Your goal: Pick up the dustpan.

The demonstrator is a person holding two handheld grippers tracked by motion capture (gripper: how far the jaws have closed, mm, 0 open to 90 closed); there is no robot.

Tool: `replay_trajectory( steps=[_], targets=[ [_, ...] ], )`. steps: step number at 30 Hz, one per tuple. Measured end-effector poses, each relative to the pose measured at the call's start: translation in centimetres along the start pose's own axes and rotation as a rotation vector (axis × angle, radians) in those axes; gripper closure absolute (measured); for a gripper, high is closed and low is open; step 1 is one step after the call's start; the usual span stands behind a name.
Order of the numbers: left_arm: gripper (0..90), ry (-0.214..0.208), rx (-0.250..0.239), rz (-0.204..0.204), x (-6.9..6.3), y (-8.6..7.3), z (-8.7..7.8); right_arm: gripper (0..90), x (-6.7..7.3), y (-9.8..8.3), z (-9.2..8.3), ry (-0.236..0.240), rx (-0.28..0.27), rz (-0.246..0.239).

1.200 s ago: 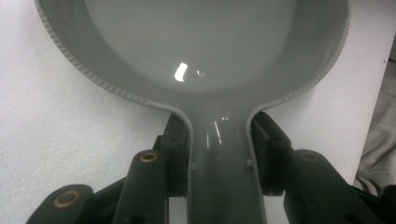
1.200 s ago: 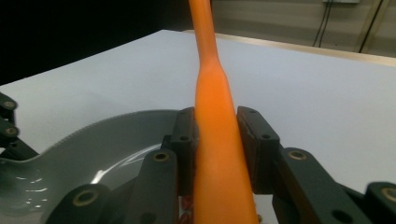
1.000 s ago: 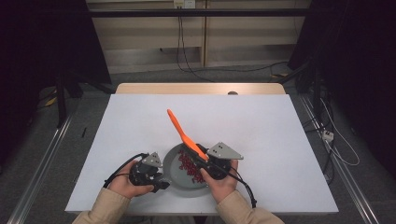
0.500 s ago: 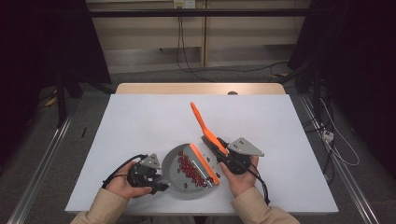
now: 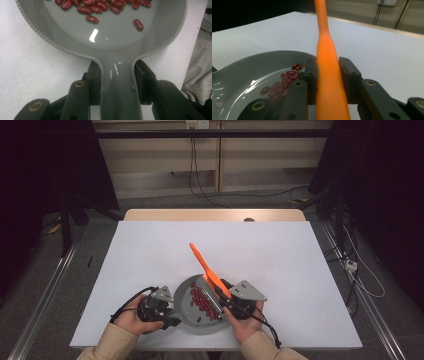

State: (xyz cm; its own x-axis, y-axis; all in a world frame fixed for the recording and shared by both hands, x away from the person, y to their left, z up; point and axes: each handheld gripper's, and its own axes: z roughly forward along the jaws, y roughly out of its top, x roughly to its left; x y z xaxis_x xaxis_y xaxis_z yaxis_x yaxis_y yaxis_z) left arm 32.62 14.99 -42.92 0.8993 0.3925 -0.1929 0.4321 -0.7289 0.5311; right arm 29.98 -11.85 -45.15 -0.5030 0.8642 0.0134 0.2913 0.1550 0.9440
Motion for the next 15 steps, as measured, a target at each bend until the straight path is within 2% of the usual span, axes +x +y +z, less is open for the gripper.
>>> replay_trajectory(
  steps=[3, 4, 7, 9, 10, 14, 15],
  targets=[
    [62.7, -0.002, -0.007, -0.007, 0.0, 0.0, 0.0, 70.8, -0.1, 0.4, 0.3, 0.022, -0.032, 0.038],
    [62.7, -0.001, -0.004, -0.006, 0.0, 0.0, 0.0, 70.8, -0.1, 0.5, 0.3, 0.040, -0.037, 0.066],
    [62.6, -0.003, -0.005, -0.001, 0.1, -0.1, 0.0, 70.9, -0.2, 0.8, 0.3, 0.066, -0.053, 0.087],
    [62.7, -0.004, -0.015, -0.009, 0.2, -0.2, 0.0, 70.9, -0.8, 1.1, 0.1, 0.062, -0.075, 0.101],
    [62.7, -0.003, -0.012, -0.004, 0.2, -0.2, -0.1, 70.9, -1.2, 1.3, 0.0, 0.055, -0.085, 0.108],
    [62.7, -0.007, -0.010, -0.003, 0.3, -0.1, -0.4, 70.9, -3.2, 1.8, -0.5, -0.024, -0.088, 0.069],
    [62.7, -0.008, -0.017, -0.013, 0.2, -0.1, -0.4, 70.9, -3.7, 1.7, -0.4, -0.033, -0.081, 0.075]
  ],
)
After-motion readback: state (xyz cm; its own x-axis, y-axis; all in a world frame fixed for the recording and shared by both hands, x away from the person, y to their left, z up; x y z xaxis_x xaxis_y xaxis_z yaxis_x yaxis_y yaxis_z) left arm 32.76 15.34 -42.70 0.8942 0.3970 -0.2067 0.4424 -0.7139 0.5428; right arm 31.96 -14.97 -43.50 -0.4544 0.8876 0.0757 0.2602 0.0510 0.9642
